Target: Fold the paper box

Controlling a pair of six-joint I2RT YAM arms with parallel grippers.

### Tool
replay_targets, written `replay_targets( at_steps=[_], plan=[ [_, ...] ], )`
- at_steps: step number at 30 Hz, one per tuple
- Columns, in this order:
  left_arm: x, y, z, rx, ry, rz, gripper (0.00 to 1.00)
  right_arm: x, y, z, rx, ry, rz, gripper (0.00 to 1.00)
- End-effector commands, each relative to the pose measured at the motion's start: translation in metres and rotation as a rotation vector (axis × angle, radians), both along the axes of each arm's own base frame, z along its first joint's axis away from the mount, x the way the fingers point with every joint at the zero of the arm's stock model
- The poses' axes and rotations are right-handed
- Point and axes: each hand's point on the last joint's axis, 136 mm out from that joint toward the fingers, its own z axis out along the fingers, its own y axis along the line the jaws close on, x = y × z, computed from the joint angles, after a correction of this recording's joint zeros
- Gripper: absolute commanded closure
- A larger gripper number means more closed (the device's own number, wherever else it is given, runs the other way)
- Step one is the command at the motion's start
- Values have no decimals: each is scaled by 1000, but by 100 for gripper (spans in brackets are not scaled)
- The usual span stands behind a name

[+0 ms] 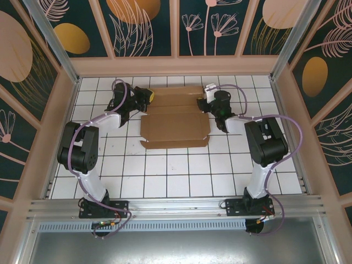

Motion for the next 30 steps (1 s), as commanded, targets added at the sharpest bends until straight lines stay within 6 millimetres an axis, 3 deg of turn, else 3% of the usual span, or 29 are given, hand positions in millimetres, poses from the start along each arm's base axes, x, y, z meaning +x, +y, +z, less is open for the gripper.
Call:
replay_targets(
  at_steps=[1, 6, 12, 18, 21, 23, 30],
  plan=[
    [-3, -1, -9, 14, 41, -24, 100, 9, 13, -11, -69, 22, -3, 45],
    [-3, -2, -2, 21, 34, -36, 100, 23, 13, -27, -71, 97, -86, 62],
    [-5, -2, -4, 25, 36, -33, 100, 23, 11, -31, -52, 95, -130, 88],
    [-11, -3, -6, 9, 32, -37, 100, 16, 9, -26, -45, 78, -154, 86],
    [-16, -8, -4, -2, 27, -64, 100, 8, 10, -22, -10, 76, -135, 77],
    [-19, -9, -4, -4, 28, -67, 98, 4, 10, -19, 10, 77, -121, 76],
    [-26, -12, 0, -46, 2, -90, 91, 4, 8, -19, 23, 76, -116, 86]
  ],
)
